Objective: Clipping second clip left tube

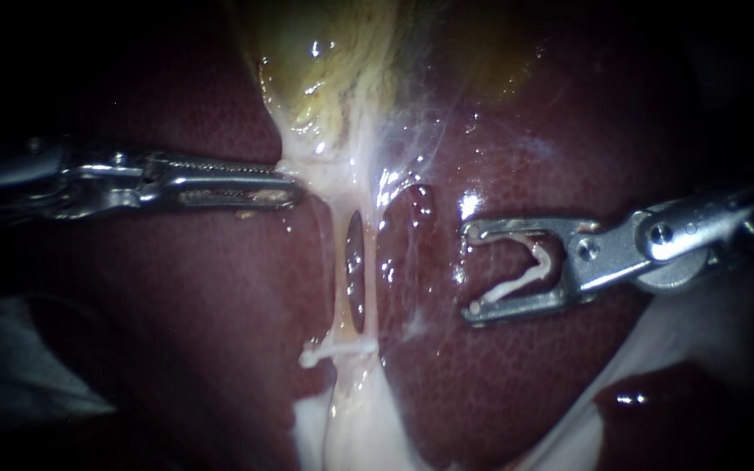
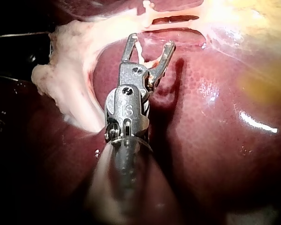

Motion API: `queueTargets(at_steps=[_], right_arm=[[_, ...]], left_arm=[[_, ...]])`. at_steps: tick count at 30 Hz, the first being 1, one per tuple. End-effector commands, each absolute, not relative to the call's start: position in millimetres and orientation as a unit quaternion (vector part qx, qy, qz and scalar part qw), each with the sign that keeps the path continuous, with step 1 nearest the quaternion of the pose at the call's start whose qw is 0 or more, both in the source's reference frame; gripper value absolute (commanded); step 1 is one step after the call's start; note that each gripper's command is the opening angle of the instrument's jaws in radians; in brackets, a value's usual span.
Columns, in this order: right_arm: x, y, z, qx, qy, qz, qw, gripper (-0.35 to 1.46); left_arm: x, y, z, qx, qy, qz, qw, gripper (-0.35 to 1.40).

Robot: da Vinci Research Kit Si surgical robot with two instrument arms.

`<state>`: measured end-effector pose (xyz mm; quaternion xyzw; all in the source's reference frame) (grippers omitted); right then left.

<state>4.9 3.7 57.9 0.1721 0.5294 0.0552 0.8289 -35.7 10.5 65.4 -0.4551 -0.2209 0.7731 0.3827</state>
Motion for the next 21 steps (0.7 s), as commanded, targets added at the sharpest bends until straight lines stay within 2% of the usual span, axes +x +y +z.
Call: queueTargets(at_steps=[1,17,21], right_arm=[[4.9,3.7,57.9,0.172,0.529,0.055,0.829,0.48],[4.9,3.6,58.0,0.172,0.529,0.055,0.829,0.48],[5.0,3.5,58.0,0.172,0.529,0.055,0.829,0.48]], left_arm=[[-35.7,10.5,65.3,-0.455,-0.221,0.773,0.382,-0.35],[-30.2,13.5,57.5,-0.478,-0.236,0.75,0.392,-0.35],[-30.1,13.3,56.4,-0.479,-0.236,0.748,0.394,-0.35]])
